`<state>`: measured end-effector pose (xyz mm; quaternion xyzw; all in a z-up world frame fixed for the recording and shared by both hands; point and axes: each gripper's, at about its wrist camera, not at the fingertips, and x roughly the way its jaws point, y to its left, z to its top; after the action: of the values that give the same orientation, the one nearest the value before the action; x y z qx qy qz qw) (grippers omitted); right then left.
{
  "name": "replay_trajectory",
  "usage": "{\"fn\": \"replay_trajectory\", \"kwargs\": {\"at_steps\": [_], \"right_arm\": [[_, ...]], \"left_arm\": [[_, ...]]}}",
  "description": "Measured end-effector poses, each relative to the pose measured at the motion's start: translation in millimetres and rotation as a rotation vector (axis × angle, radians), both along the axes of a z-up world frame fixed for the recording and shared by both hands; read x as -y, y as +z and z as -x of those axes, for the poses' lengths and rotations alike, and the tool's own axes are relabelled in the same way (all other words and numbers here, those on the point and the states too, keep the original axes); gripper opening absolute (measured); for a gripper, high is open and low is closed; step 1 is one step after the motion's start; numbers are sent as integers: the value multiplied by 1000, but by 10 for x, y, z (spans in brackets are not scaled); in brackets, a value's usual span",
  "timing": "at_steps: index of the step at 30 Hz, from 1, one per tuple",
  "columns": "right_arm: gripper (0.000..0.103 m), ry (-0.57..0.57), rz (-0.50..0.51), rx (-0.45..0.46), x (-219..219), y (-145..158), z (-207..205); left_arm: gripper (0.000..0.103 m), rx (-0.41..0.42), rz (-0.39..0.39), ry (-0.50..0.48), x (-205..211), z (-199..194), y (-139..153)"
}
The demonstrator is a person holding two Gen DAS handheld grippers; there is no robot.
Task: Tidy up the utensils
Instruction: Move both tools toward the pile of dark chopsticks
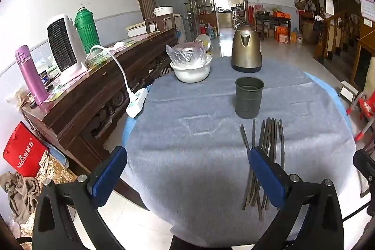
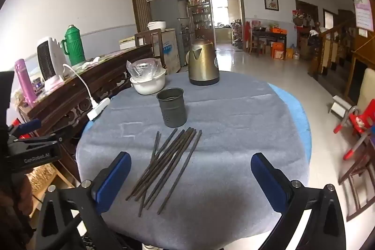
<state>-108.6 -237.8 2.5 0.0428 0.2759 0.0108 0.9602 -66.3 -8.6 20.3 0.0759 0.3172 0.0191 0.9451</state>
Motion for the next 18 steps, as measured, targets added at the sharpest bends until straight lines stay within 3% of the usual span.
{"fn": "replay_trajectory", "kwargs": {"at_steps": [10, 18], "right_arm": [[103, 1, -18, -7, -25, -179, 138], [103, 18, -25, 72, -77, 10, 466]], "left_arm": [[103, -29, -46, 13, 22, 222, -122], [103, 48, -75, 51, -78, 618, 128]]}}
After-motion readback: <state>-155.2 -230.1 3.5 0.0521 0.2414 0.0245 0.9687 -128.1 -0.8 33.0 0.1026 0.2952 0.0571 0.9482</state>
